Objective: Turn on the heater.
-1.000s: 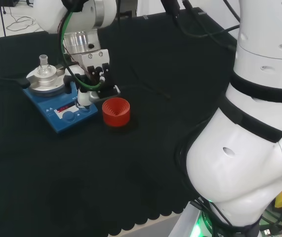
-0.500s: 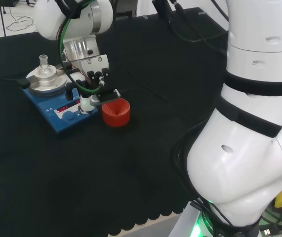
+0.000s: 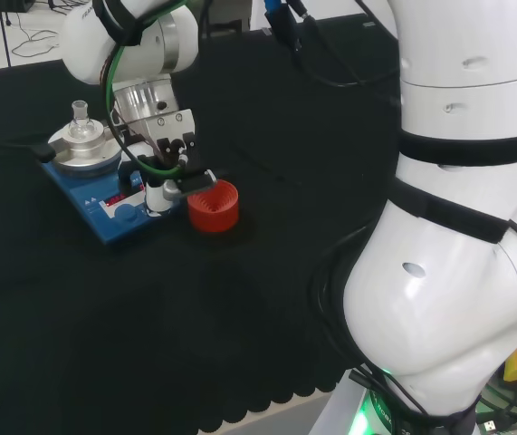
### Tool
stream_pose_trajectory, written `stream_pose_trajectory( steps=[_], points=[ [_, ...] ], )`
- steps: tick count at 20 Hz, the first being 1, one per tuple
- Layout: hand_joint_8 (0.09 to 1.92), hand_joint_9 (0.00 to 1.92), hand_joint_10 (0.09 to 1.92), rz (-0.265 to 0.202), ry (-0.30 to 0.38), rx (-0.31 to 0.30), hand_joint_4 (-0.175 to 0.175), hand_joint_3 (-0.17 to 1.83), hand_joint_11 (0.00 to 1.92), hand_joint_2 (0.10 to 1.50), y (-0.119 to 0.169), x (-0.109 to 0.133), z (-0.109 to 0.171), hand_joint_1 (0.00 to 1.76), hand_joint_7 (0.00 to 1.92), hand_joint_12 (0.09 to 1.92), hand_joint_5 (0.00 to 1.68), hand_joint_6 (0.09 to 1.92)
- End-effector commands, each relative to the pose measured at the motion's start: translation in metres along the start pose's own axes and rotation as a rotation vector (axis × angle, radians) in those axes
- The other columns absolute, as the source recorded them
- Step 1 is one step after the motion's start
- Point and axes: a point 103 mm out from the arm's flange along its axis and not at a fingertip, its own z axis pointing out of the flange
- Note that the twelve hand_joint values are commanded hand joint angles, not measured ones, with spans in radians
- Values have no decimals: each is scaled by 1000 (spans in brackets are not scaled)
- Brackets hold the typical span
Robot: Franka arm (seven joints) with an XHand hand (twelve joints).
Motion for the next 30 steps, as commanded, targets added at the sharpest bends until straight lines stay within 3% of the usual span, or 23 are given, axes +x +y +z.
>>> stream_pose_trajectory(
  steps=[1, 30],
  points=[
    [1870, 1660, 1827, -10, -9, 14, -59, 1205, 1376, 611, 7, 2, 1, 1478, 1619, 1552, 293, 654],
    [1860, 1654, 1816, -2, 4, 48, -55, 1205, 1363, 610, 24, -2, 13, 1471, 1612, 1546, 311, 631]
  ],
)
